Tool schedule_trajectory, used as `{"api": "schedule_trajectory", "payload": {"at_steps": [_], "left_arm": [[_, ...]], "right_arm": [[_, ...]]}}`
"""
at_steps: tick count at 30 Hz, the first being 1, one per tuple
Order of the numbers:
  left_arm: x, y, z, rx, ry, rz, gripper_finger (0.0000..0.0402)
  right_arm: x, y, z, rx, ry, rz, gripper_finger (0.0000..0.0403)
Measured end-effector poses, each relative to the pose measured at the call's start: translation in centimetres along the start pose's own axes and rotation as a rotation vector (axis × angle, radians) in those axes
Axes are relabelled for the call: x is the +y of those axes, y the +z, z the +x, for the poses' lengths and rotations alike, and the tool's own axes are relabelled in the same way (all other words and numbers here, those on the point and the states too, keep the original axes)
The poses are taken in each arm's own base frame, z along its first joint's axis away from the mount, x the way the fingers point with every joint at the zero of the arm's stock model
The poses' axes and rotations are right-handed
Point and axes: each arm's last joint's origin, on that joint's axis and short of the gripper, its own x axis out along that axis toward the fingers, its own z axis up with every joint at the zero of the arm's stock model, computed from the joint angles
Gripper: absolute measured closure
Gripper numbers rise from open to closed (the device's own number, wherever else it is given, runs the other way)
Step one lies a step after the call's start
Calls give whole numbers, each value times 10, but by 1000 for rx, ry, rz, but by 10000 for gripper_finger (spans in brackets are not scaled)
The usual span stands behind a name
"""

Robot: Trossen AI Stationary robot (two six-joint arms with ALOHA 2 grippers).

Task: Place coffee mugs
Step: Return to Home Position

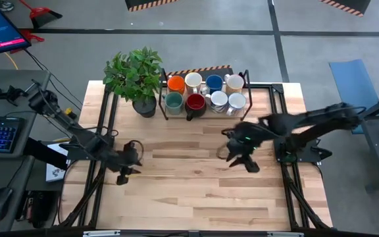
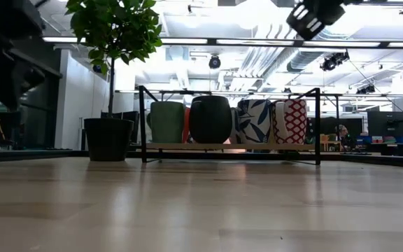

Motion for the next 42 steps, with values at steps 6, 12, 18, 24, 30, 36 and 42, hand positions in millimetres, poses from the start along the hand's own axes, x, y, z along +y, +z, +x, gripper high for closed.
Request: {"api": "schedule_trajectory", "payload": {"at_steps": [6, 12, 18, 24, 30, 36, 42], "left_arm": [[2, -14, -8, -204, -9, 79, 252], [3, -10, -9, -539, -49, 205, 252], [19, -6, -9, -723, 231, 235, 252], [24, -5, -8, -714, 285, 223, 252], [23, -6, -6, -694, 271, 241, 252], [22, -5, -5, -696, 266, 241, 252], [22, -6, -5, -692, 267, 243, 252]], "right_arm": [[11, -47, 5, -469, -37, -176, 306], [7, -85, 15, -632, -21, -172, 306], [-3, -101, 23, -722, -191, -184, 306], [-13, -108, 30, -708, -404, -14, 306], [-17, -132, 45, -728, -267, -151, 306], [-18, -162, 49, -791, -168, -158, 306], [-16, -164, 42, -836, -151, -234, 306]]}}
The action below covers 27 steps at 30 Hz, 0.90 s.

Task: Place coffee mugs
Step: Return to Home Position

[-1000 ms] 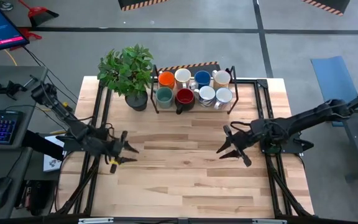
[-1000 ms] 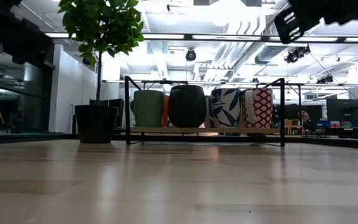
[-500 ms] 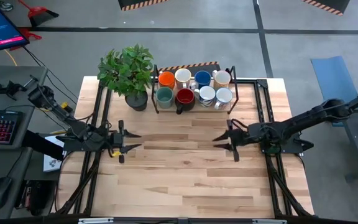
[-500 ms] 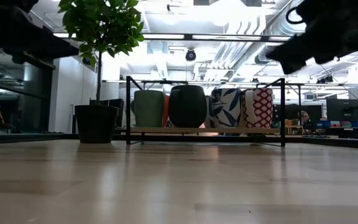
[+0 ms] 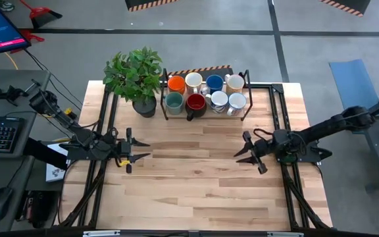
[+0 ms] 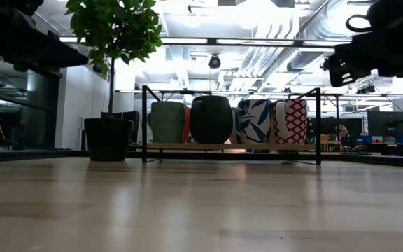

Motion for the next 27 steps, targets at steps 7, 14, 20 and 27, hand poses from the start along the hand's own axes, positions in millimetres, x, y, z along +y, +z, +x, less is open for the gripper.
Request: {"api": "schedule_trajectory", "payload": {"at_steps": [7, 14, 20, 27], "left_arm": [[0, 0, 0, -4, 0, -4, 252], [0, 0, 0, -3, 0, -3, 252], [0, 0, 0, -3, 0, -3, 252], [0, 0, 0, -2, 0, -2, 252]], "right_arm": [[-4, 4, -11, 6, -14, 2, 306], [-5, 3, -26, 45, -52, 51, 306], [-2, 5, -39, 26, -55, 60, 306], [0, 8, -50, -23, -70, 39, 306]]}}
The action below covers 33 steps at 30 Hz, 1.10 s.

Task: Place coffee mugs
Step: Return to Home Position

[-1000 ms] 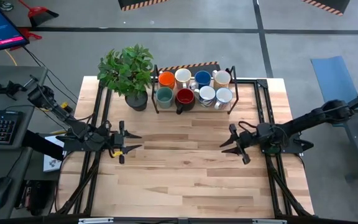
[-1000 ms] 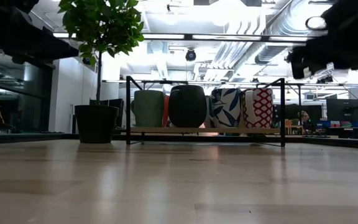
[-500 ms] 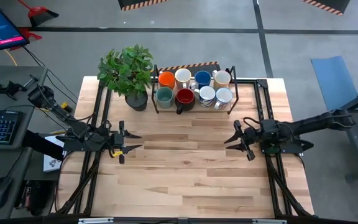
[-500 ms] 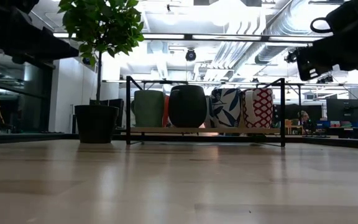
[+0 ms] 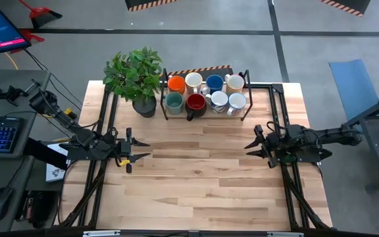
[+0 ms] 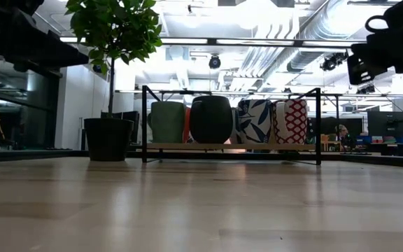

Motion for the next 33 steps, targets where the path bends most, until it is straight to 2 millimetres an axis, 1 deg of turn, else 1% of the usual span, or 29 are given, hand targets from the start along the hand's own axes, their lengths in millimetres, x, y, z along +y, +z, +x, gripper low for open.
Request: {"api": "schedule_trajectory", "payload": {"at_steps": [4, 9, 16, 33], "left_arm": [[0, 0, 0, 0, 0, 0, 252], [0, 0, 0, 0, 0, 0, 252], [0, 0, 0, -1, 0, -1, 252], [0, 0, 0, 0, 0, 0, 252]], "right_arm": [[0, 3, -3, -42, -6, -25, 306], [1, 5, -3, -65, 6, 1, 306], [0, 1, -1, -18, 2, 8, 306], [0, 1, -1, -18, 2, 8, 306]]}}
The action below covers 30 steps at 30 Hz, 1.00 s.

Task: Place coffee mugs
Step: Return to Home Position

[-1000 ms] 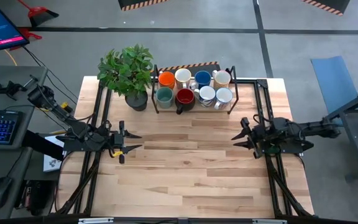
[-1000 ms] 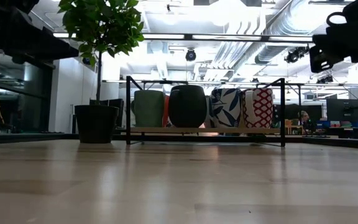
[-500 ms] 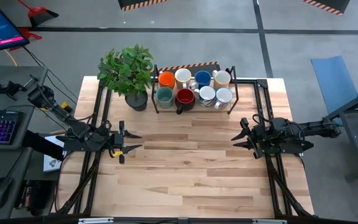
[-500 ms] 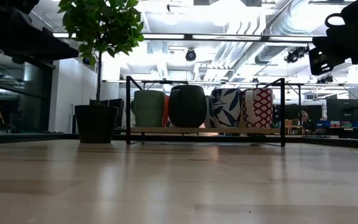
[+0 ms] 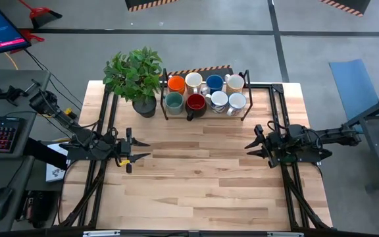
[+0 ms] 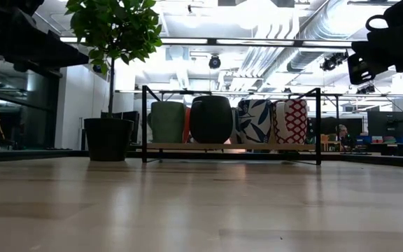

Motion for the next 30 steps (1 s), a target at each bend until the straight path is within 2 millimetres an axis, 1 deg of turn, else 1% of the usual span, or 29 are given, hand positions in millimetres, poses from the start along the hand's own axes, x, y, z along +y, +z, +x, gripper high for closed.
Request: {"api": "schedule_trajectory", "payload": {"at_steps": [9, 12, 15, 17, 22, 26, 30], "left_arm": [[2, 1, 0, -9, 5, -12, 252], [7, 4, 1, -26, 13, -95, 252], [18, 7, 4, -46, 50, -198, 252], [25, 10, 5, -66, -9, -218, 252], [39, 19, 5, -152, -284, -165, 252], [49, 23, -2, -207, -318, -240, 252], [50, 11, -11, -287, -385, -287, 252]], "right_arm": [[0, 0, 0, 0, 0, 0, 306], [0, 0, 0, 0, 0, 0, 306], [0, 0, 0, 0, 0, 0, 306], [0, 0, 0, 0, -1, 0, 306], [0, 0, 0, 0, -1, 0, 306], [0, 0, 0, 0, -1, 0, 306], [0, 0, 0, 0, -1, 0, 306]]}}
